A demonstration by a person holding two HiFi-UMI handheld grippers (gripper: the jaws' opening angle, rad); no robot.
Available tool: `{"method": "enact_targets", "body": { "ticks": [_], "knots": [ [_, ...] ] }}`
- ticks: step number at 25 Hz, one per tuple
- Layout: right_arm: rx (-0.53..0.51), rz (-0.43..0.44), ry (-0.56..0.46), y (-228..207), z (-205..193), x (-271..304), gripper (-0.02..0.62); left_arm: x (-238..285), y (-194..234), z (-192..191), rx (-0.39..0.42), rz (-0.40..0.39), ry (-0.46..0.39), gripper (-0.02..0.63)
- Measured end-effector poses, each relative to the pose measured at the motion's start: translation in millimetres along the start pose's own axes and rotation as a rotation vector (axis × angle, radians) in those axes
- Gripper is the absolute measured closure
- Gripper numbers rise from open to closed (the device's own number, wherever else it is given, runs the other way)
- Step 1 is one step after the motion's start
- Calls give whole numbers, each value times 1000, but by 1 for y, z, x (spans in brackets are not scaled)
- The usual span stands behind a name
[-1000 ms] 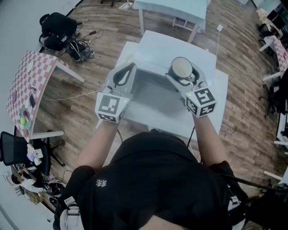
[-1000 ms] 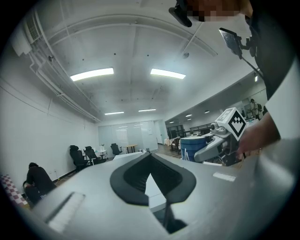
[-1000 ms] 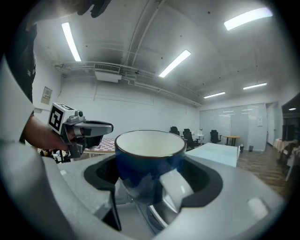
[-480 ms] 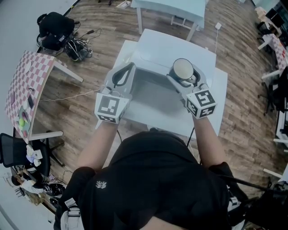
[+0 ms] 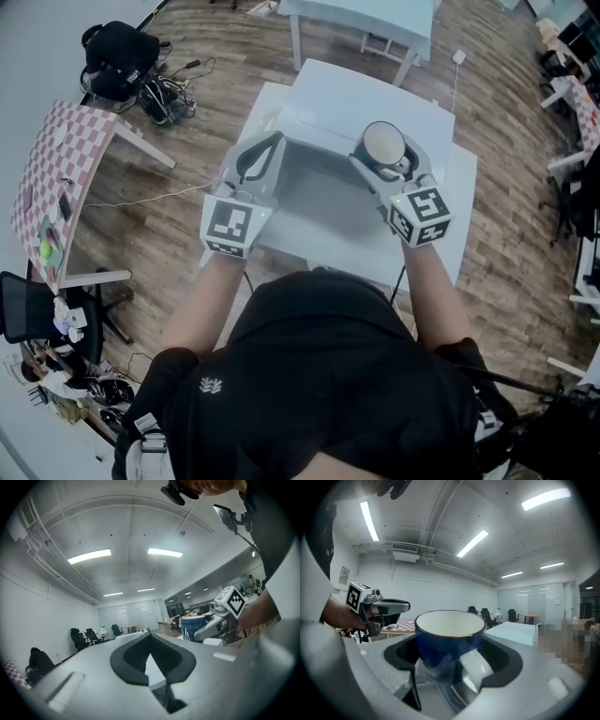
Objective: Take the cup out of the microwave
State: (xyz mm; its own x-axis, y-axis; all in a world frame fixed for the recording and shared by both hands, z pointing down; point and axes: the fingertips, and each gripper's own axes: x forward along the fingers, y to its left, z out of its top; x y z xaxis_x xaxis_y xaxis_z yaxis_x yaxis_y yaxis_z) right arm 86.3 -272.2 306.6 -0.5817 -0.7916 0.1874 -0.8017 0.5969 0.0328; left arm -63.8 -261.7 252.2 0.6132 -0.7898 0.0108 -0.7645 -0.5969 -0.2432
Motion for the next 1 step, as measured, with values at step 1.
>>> {"method": "enact_targets", "body": {
  "ticks": [1],
  "knots": [
    [0,1,-1,1,0,0,204,-1,1,0,-1,2,0,603]
  ]
}}
